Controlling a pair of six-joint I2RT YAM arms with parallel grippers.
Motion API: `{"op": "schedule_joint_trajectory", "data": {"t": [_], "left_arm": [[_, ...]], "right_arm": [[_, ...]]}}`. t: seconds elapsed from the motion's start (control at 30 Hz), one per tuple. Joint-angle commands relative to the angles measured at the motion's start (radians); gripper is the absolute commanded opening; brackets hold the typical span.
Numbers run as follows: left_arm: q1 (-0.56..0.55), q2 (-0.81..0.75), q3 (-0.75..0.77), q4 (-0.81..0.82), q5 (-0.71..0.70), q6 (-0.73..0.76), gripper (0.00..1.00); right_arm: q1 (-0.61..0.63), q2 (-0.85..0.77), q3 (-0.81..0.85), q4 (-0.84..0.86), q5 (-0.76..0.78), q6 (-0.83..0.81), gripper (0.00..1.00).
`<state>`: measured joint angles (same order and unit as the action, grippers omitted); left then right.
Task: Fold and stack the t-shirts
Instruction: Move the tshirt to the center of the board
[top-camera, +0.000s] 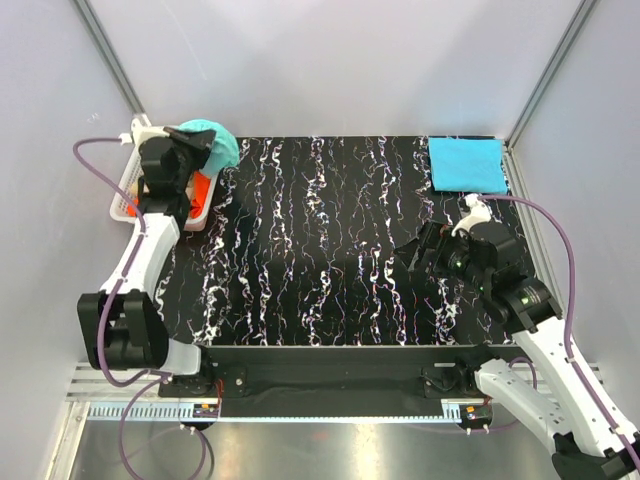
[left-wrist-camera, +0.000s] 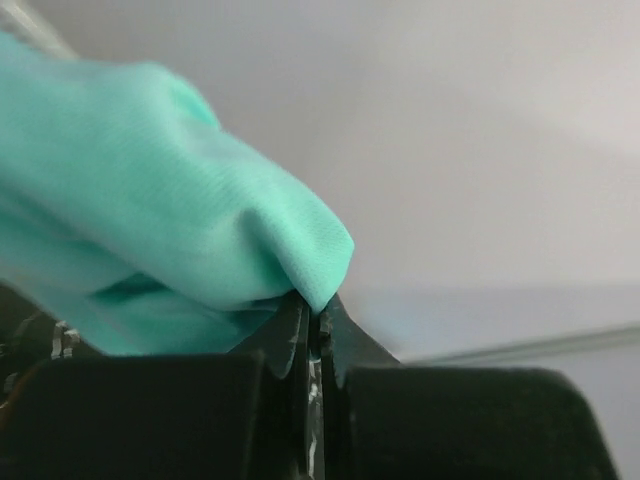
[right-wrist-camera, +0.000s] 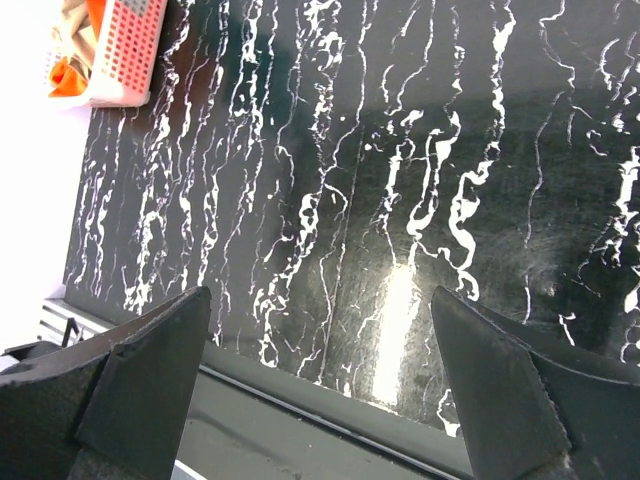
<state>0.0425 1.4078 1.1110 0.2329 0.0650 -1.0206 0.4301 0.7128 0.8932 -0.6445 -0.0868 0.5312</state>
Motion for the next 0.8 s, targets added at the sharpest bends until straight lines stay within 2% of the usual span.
{"op": "schedule_joint_trajectory", "data": {"t": [0.0, 0.13, 0.27, 0.37, 0.53, 0.6, 0.63, 0.7, 0.73, 0.77], "left_arm": [[-0.021, -0.084, 0.191, -0.036, 0.163, 0.083, 0.00], [-0.036, -0.138, 0.277, -0.029, 0.246, 0.102, 0.00], [-0.119, -0.187, 0.302, -0.038, 0.274, 0.105, 0.00], [-0.190, -0.222, 0.235, -0.058, 0.297, 0.125, 0.00], [-0.309, -0.233, -0.005, -0.159, 0.387, 0.155, 0.00], [-0.370, -0.234, -0.136, -0.171, 0.385, 0.190, 0.09], [-0.394, -0.231, -0.169, -0.211, 0.374, 0.217, 0.34], [-0.437, -0.199, -0.201, -0.294, 0.345, 0.278, 0.39], [-0.443, -0.187, -0.200, -0.390, 0.332, 0.345, 0.50], [-0.446, -0.178, -0.194, -0.441, 0.296, 0.375, 0.55]], "right_arm": [[0.002, 0.026, 0.072, 0.040, -0.042, -0.019, 0.99], [0.004, 0.054, 0.115, 0.013, -0.065, -0.014, 0.99], [0.004, 0.044, 0.138, 0.002, -0.071, -0.011, 1.00], [0.002, 0.019, 0.151, -0.010, -0.054, 0.001, 1.00], [0.004, -0.003, 0.148, -0.047, -0.010, 0.032, 0.99], [0.002, -0.009, 0.112, -0.044, -0.007, 0.041, 1.00], [0.004, -0.009, 0.096, -0.041, -0.013, 0.052, 0.99], [0.004, 0.005, 0.050, -0.034, -0.022, 0.064, 0.99], [0.002, 0.014, 0.037, -0.023, -0.028, 0.076, 0.98], [0.002, 0.036, 0.014, -0.014, -0.031, 0.082, 0.97]]}}
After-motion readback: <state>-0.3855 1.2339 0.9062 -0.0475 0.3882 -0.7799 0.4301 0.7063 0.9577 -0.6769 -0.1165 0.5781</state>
